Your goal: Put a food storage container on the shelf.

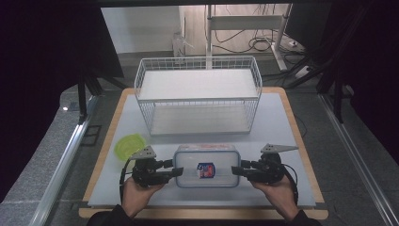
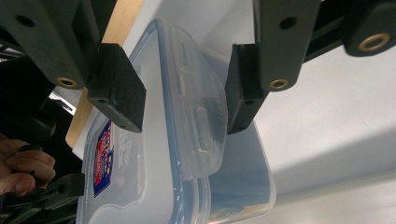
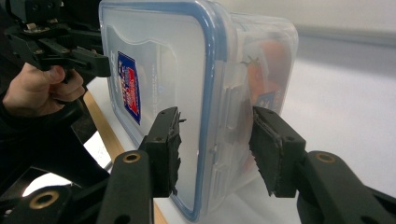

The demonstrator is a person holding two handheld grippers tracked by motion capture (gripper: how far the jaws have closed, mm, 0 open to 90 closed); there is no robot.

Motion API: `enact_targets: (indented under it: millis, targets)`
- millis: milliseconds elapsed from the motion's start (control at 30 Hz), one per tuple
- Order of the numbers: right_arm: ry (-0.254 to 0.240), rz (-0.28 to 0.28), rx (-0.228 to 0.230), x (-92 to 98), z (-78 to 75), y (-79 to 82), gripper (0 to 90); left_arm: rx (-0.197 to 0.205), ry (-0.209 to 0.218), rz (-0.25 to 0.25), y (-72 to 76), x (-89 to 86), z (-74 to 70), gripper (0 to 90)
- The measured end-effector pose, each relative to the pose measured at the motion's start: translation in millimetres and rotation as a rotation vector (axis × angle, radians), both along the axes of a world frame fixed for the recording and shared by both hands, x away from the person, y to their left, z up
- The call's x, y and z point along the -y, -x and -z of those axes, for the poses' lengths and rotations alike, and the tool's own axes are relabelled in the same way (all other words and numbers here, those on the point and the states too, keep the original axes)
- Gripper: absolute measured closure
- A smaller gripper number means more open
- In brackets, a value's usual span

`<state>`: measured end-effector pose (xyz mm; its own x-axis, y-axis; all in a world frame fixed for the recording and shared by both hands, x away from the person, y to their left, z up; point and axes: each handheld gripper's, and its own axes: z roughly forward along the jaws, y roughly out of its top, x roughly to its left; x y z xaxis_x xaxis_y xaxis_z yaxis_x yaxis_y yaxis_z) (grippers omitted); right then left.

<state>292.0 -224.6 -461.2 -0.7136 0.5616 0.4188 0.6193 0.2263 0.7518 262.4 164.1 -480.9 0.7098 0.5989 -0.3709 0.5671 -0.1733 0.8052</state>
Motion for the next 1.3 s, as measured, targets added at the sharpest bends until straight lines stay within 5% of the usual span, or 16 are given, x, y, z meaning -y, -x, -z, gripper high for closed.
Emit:
enact_targets:
  millis: [500, 1100, 1300]
  targets:
    - [-0.024, -0.007, 0.055, -10.4, -40.8, -24.0, 53.9, 0.064, 0.009, -0.022, -17.9, -10.9, -38.6, 49.4]
    - [-0.084, 0.000, 0.094, -19.6, -79.8, -56.1, 53.9, 0.095, 0.003, -0.034, -47.3, -21.7, -90.0, 49.7]
    - [-0.089, 0.016, 0.132, -22.6, -102.8, -67.7, 53.9, 0.101, 0.036, -0.028, -60.7, -26.1, -104.8, 50.8]
